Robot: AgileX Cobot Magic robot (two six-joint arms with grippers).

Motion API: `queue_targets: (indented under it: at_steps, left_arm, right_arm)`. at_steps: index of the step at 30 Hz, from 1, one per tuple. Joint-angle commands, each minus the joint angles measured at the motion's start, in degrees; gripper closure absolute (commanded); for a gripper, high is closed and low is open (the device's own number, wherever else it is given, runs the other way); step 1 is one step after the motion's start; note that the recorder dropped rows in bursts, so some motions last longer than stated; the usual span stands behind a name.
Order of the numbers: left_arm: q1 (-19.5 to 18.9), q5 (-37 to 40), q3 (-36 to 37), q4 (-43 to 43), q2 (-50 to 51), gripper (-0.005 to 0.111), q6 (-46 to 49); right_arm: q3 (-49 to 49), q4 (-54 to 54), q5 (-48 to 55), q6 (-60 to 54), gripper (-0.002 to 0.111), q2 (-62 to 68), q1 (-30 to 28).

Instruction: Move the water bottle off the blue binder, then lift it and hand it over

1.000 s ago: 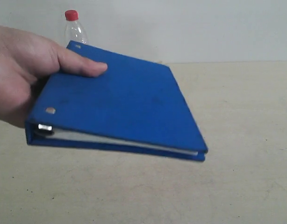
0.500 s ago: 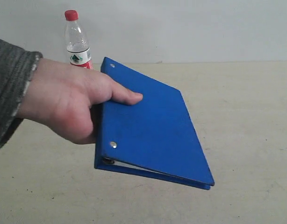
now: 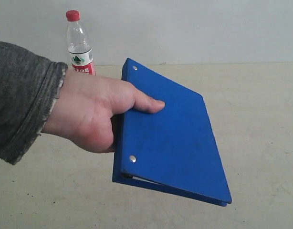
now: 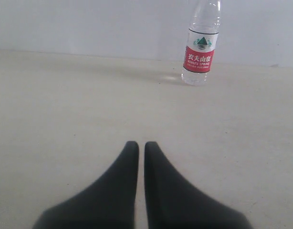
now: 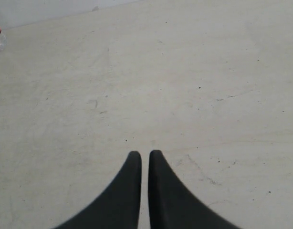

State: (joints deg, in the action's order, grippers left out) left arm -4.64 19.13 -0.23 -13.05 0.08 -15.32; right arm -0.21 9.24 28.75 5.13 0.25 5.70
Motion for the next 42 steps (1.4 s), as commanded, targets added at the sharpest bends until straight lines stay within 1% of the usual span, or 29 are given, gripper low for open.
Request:
queue_targets:
  at_steps: [1,3,5,7,8,9,11,15,17,22,24,33,38,42]
  left_arm:
    - [-0.1,-0.7,0.2,0.1,-0.1,0.102,0.2]
    - [-0.1,-0.7,0.2,0.1,-0.1,0.102,0.4]
    - [-0.1,-0.7,0.2,0.1,-0.1,0.102,0.4]
    - [-0.1,-0.7,0.2,0.1,-0.1,0.102,0.4]
    - [-0.1,-0.9,0.2,0.1,-0.1,0.102,0.4]
    - [-0.1,-0.8,0.2,0.1,-0.1,0.102,0.4]
    - [-0.1,-0.8,0.2,0.1,-0.1,0.102,0.4]
    - [-0.1,-0.8,0.2,0.1,-0.1,0.102,0.4]
    - [-0.1,-0.8,0.2,0.1,-0.1,0.102,0.4]
    - [-0.1,-0.8,0.2,0.1,-0.1,0.102,0.4]
    - [-0.1,-0.8,0.2,0.1,-0.1,0.102,0.4]
    - [-0.1,-0.8,0.2,0.1,-0.1,0.102,0.4]
    - [-0.1,-0.8,0.2,0.1,-0.1,0.102,0.4]
    - [-0.1,-0.8,0.2,0.1,-0.1,0.102,0.4]
  right_arm:
    - [0.2,-0.2,-0.1,-0.4,0.107,-0.3,0.0]
    - [0.2,-0.8,-3.7,-0.5,0.107,-0.3,0.0]
    - [0.2,0.8,-14.0,-4.0,0.107,-0.3,0.0]
    - [0.2,0.4,-23.3,-15.5,0.107,-0.3,0.0]
    - [0.2,0.4,-25.2,-20.2,0.107,-0.3,0.0]
    - [0.2,0.7,-25.5,-21.5,0.107,-0.3,0.0]
    - [0.2,0.8,-21.6,-20.5,0.107,-0.3,0.0]
    - [0.2,1.3,-9.2,-15.2,0.107,-0.3,-0.7]
    - [0.2,0.9,-9.2,-15.8,0.107,-0.3,-2.7]
    - [0.2,1.1,-10.1,-17.8,0.107,-0.3,-11.5]
    - [0.2,0.9,-9.7,-18.3,0.107,-0.3,-12.6]
    - [0.2,-1.0,-8.2,-17.2,0.107,-0.3,-10.1]
    - [0.2,2.0,-8.4,-17.2,0.107,-0.3,-10.2]
    - [0.2,2.0,-8.4,-17.0,0.107,-0.3,-10.2]
